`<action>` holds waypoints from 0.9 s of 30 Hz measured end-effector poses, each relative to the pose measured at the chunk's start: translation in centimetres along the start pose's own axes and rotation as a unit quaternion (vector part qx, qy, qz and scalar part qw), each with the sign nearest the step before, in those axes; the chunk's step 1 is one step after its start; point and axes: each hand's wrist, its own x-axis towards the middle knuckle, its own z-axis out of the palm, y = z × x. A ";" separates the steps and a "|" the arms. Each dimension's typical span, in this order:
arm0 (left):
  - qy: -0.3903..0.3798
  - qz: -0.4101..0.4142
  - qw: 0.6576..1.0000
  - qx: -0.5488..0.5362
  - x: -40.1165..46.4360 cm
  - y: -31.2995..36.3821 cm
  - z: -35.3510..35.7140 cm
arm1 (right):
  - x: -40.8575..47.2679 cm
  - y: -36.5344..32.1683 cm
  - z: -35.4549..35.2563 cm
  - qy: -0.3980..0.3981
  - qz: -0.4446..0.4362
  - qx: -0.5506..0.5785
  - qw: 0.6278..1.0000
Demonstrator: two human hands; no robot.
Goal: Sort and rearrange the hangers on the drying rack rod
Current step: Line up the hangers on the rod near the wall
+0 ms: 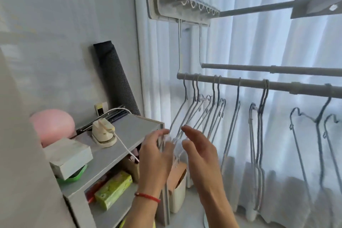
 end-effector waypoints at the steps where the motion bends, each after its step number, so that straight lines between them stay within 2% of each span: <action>1: -0.004 0.003 1.000 0.006 1.4 0.1 0.2 | 0.9 0.1 0.5 -0.002 -0.003 -0.022 1.000; 4: -0.017 0.013 0.999 0.039 5.4 -0.1 1.1 | 3.7 0.8 1.5 -0.001 -0.011 -0.097 0.995; 7: -0.100 -0.017 0.994 0.033 8.6 -1.1 1.5 | 5.8 1.0 2.5 0.027 0.001 -0.182 0.983; 11: -0.192 -0.071 0.977 -0.063 11.9 -2.7 2.7 | 7.6 1.6 3.8 0.106 -0.022 -0.301 0.948; 16: -0.307 -0.105 0.929 -0.180 13.6 -3.8 3.5 | 8.7 1.4 5.4 0.172 0.005 -0.397 0.902; 18: -0.320 -0.095 0.920 -0.204 14.2 -3.9 3.6 | 8.9 1.5 5.7 0.197 0.025 -0.425 0.883; 23: -0.286 -0.019 0.943 -0.171 14.8 -4.6 4.2 | 9.2 1.6 6.3 0.239 0.088 -0.490 0.834; 27: -0.267 -0.028 0.946 -0.183 14.9 -5.0 4.1 | 9.2 1.5 6.7 0.236 0.117 -0.534 0.803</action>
